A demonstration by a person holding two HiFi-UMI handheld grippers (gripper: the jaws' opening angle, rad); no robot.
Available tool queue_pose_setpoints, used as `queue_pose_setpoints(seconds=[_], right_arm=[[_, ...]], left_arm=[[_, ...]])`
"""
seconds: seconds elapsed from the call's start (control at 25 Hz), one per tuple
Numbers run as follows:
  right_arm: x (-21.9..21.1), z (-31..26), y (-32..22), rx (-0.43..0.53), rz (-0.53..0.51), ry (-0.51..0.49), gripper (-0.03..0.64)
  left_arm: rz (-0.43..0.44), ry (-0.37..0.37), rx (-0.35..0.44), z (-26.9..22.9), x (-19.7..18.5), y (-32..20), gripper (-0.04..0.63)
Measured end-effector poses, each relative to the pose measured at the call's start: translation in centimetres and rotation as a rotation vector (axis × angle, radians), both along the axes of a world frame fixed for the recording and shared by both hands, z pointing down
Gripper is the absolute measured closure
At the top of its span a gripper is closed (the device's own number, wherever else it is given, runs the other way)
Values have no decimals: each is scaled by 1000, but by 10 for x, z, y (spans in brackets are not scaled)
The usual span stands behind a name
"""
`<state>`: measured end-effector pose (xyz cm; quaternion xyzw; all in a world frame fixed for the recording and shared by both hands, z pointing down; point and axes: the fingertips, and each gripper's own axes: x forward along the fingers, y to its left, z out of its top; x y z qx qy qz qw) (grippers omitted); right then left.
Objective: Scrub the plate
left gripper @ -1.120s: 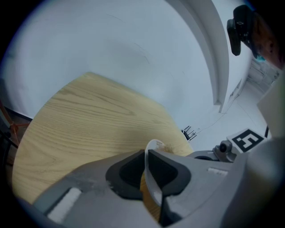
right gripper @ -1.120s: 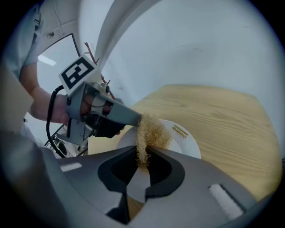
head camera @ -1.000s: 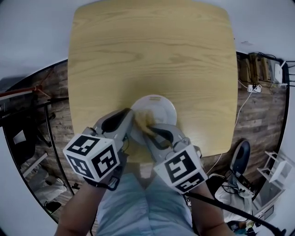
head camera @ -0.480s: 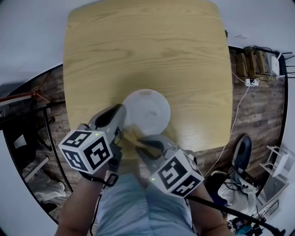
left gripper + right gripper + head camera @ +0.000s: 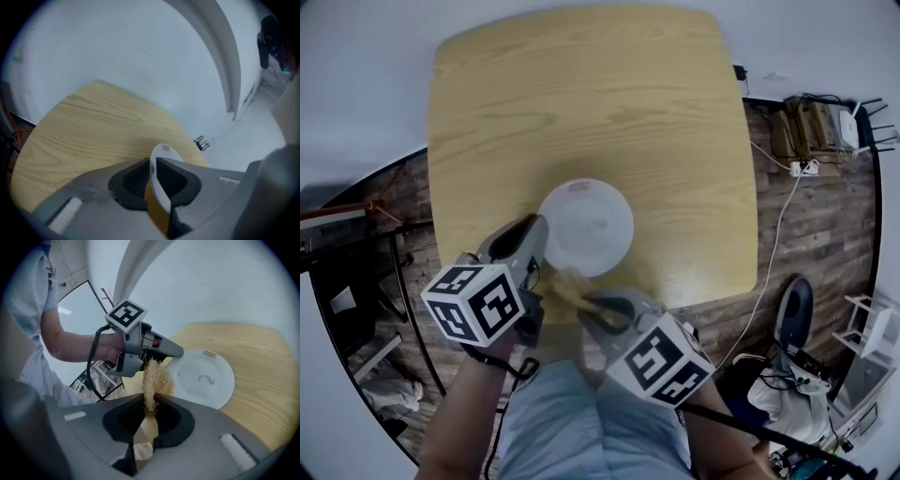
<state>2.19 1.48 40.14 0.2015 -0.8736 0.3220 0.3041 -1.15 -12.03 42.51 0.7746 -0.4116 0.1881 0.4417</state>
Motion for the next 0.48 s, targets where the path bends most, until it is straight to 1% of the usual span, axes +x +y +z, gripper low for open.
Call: queue_pose_setpoints(seconds=[0.08, 0.24, 0.4, 0.48], right_arm=[[4, 0, 0, 4, 22, 3, 568], [9, -3, -3, 16, 56, -3, 568], [14, -2, -3, 27, 82, 9, 568], [18, -4, -4, 37, 105, 15, 568]], left_arm=[[5, -12, -1, 2, 0, 6, 541], [18, -54, 8, 2, -3, 13, 512], [9, -145, 73, -3, -17, 12, 512], [-18, -165, 107, -9, -25, 10, 512]])
